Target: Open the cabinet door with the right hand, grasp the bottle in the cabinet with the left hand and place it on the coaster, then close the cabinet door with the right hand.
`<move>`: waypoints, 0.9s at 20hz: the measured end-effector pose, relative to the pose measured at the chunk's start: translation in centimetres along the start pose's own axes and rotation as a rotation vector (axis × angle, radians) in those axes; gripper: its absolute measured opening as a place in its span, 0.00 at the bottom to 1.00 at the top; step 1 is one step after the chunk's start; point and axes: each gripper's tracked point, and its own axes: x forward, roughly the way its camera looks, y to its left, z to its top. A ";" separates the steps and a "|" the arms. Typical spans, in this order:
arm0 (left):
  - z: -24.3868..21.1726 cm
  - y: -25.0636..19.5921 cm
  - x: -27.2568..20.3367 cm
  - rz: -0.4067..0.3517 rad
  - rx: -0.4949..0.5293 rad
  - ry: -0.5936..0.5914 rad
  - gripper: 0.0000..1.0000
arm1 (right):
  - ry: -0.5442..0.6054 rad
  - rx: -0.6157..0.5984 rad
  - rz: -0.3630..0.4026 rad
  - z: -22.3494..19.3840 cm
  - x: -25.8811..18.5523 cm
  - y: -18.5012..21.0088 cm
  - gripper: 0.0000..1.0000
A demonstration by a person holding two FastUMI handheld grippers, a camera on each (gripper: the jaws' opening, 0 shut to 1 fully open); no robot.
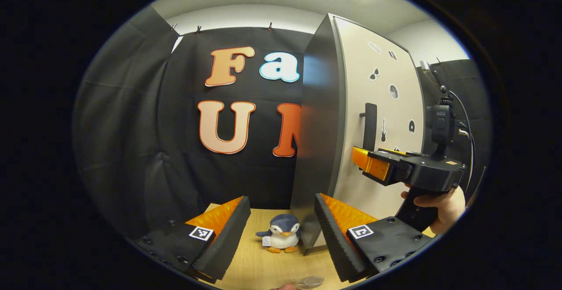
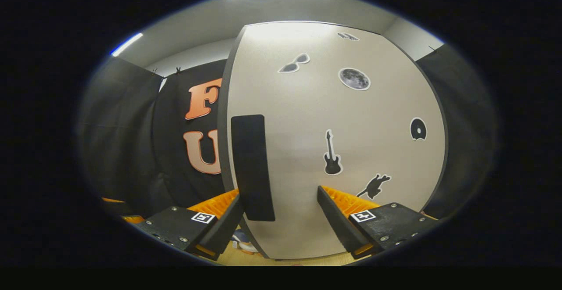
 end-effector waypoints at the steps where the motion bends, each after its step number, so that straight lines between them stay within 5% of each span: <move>1: 0.0 0.1 -0.1 0.007 0.000 -0.001 0.96 | -0.001 -0.002 -0.004 0.0 0.2 0.0 0.96; 8: 1.0 -1.3 -2.5 0.046 0.020 -0.008 0.95 | 0.006 0.038 0.058 0.9 -1.5 0.3 0.97; 18: 1.2 -6.2 -7.0 0.074 0.030 -0.014 0.98 | 0.014 0.012 0.061 3.1 -14.7 -4.2 0.97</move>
